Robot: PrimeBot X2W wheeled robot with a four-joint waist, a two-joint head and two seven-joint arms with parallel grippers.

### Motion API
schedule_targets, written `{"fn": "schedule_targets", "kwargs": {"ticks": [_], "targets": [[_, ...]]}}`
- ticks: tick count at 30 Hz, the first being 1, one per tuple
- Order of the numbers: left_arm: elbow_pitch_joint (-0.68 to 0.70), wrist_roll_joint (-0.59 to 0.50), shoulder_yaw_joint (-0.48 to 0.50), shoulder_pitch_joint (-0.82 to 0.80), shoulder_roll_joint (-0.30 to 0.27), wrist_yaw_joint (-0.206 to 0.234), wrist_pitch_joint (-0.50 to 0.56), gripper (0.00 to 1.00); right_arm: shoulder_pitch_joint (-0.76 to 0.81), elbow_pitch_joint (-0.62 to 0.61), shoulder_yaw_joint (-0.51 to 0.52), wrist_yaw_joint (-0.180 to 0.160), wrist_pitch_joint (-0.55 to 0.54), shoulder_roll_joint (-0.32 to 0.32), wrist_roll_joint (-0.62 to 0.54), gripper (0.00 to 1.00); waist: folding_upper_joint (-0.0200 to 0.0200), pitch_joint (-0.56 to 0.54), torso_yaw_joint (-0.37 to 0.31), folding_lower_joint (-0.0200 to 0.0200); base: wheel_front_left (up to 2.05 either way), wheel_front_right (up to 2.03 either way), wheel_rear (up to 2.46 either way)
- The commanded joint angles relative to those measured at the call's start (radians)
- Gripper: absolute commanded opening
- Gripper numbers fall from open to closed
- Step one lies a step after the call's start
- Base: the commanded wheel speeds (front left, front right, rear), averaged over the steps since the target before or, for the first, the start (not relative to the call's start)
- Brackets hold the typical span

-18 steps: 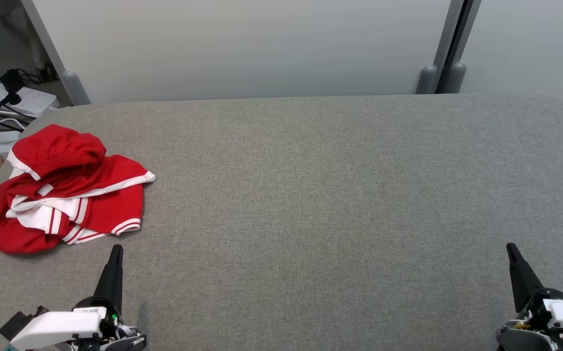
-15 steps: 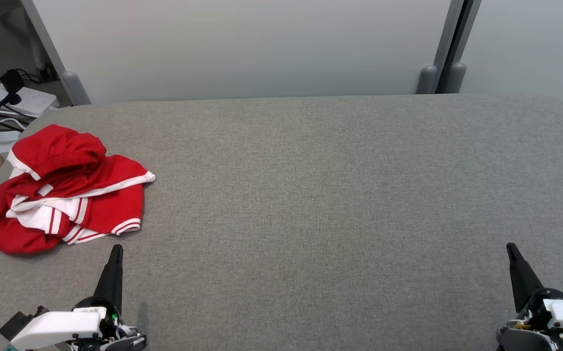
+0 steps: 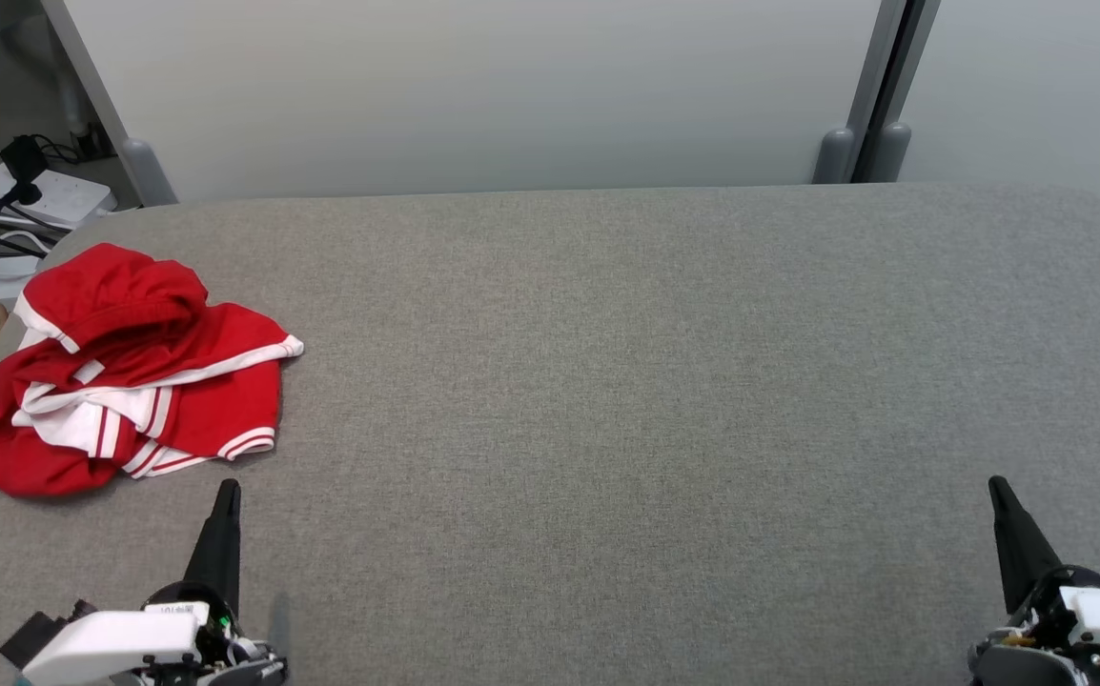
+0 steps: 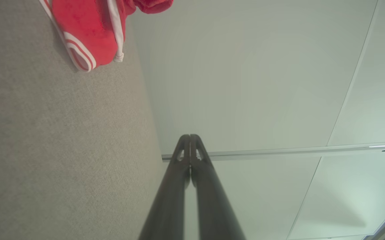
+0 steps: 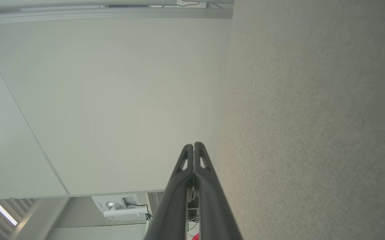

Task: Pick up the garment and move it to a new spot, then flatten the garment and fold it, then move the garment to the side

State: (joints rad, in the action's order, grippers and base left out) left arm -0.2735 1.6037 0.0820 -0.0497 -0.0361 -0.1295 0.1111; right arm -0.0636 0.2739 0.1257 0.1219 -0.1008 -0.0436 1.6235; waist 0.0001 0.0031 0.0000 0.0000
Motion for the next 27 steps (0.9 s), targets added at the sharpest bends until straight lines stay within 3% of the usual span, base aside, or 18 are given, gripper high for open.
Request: {"fn": "schedule_targets", "kwargs": {"ticks": [1,12,16,27], "targets": [[-0.005,0.000,-0.001,0.002,0.001,0.000,0.000,1.00,0.002,0.005,-0.001,0.000,0.000,0.001,0.000,1.00,-0.0001,0.000,0.000,0.0000,0.00,0.00,0.00],[-0.038,-0.012,-0.007,0.019,0.010,0.000,-0.012,1.00,0.019,0.033,-0.023,0.000,0.021,0.013,-0.017,1.00,-0.0001,-0.001,-0.001,0.0023,0.00,0.00,0.00],[-0.037,-0.034,-0.024,0.015,-0.001,0.000,-0.031,1.00,0.015,0.032,-0.033,0.001,0.033,0.006,-0.039,1.00,-0.0001,0.000,-0.001,0.0002,0.00,0.00,0.00],[-0.034,-0.132,-0.046,-0.004,-0.022,0.000,-0.066,1.00,-0.001,0.032,-0.046,0.001,0.065,0.002,-0.159,1.00,-0.0001,0.000,-0.004,0.0001,0.00,0.00,0.00]]}}
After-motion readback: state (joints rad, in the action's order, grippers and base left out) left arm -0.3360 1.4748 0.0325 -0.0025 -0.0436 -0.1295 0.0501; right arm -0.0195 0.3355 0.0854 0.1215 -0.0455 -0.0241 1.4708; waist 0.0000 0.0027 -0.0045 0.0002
